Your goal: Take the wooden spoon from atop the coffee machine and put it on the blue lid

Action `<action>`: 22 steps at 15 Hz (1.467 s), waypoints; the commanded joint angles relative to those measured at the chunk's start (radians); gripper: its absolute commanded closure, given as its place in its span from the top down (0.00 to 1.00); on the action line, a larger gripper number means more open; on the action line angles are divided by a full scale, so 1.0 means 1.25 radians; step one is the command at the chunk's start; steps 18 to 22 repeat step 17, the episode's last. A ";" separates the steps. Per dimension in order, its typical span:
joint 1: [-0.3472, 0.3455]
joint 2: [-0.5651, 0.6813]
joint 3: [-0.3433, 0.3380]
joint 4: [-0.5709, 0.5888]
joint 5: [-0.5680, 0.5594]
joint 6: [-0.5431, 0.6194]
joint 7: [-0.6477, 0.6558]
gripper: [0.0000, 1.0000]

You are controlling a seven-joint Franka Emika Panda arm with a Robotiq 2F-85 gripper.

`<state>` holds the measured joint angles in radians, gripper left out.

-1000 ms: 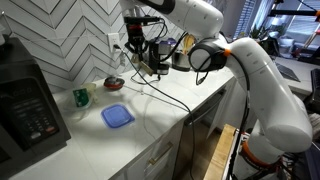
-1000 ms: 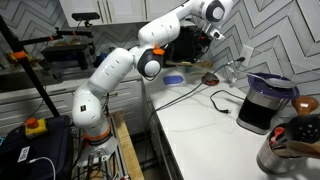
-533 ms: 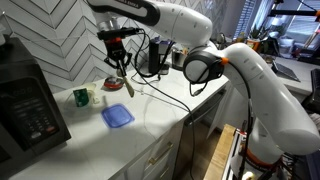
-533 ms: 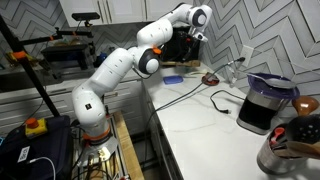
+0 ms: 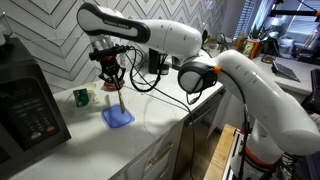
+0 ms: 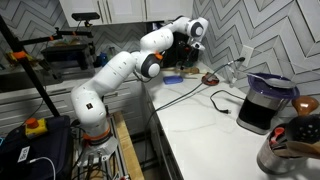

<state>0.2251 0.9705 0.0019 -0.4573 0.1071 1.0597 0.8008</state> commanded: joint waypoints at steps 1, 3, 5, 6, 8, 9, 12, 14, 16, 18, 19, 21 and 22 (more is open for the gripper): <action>-0.004 0.034 0.015 0.015 -0.005 -0.031 -0.055 0.02; 0.005 0.041 0.014 0.017 -0.009 -0.045 -0.071 0.02; 0.014 0.045 0.015 0.015 -0.010 -0.067 -0.086 0.02; 0.013 0.045 0.016 0.014 -0.006 -0.079 -0.090 0.33; 0.009 0.038 0.016 0.018 -0.002 -0.092 -0.089 0.40; 0.001 0.021 0.013 0.016 -0.003 -0.085 -0.091 0.47; -0.020 -0.041 -0.007 0.013 -0.022 -0.051 -0.088 0.69; -0.037 -0.086 -0.026 0.025 -0.050 -0.011 -0.114 0.84; -0.050 -0.119 -0.049 0.037 -0.101 0.021 -0.192 0.99; -0.045 -0.097 -0.028 0.028 -0.067 0.002 -0.134 0.83; -0.045 -0.097 -0.028 0.028 -0.067 0.002 -0.134 0.83; -0.045 -0.097 -0.028 0.028 -0.067 0.002 -0.134 0.83; -0.045 -0.097 -0.028 0.028 -0.067 0.002 -0.134 0.83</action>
